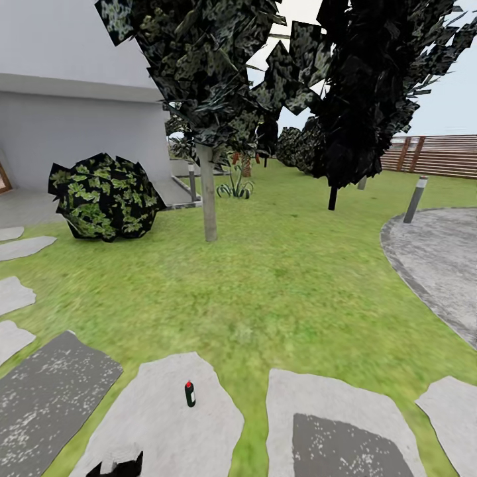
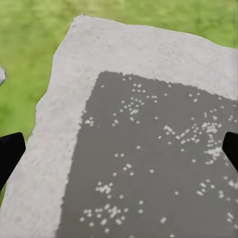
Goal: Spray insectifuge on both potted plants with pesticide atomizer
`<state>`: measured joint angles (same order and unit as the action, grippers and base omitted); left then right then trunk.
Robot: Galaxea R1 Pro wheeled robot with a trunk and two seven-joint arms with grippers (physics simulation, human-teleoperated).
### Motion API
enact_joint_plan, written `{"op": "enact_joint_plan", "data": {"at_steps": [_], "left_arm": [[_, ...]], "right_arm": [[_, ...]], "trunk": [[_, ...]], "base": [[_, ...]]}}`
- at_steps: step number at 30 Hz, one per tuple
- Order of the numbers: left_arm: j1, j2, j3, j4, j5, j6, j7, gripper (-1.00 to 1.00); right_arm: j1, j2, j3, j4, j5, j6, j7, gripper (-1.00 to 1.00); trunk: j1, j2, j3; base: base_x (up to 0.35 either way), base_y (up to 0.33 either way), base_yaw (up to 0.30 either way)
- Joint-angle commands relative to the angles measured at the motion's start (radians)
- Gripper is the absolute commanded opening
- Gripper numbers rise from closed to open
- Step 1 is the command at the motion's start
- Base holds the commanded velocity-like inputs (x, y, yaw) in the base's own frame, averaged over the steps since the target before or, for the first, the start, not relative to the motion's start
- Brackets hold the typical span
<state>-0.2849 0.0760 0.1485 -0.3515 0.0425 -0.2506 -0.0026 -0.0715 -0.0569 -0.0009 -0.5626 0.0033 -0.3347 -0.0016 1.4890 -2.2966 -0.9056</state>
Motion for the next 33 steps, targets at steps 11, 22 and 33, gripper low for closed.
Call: {"op": "enact_joint_plan", "data": {"at_steps": [11,22,33], "left_arm": [[-0.150,-0.049,-0.002,0.004,-0.079,0.117,0.003,1.00],[-0.162,-0.042,-0.007,0.005,-0.094,0.114,0.000,1.00],[-0.157,-0.046,-0.003,0.005,-0.093,0.075,0.001,1.00]], "right_arm": [[-0.004,-0.002,-0.003,-0.194,0.001,-0.002,0.000,1.00],[-0.004,-0.003,-0.004,-0.191,0.001,-0.003,0.002,1.00],[-0.004,-0.003,-0.004,-0.191,0.001,-0.003,0.000,1.00]], "trunk": [[0.000,0.000,-0.001],[0.000,0.000,-0.001],[0.000,0.000,-0.001]], "base": [[0.000,0.000,0.000],[0.000,0.000,-0.095],[0.124,-0.090,-0.139]]}}
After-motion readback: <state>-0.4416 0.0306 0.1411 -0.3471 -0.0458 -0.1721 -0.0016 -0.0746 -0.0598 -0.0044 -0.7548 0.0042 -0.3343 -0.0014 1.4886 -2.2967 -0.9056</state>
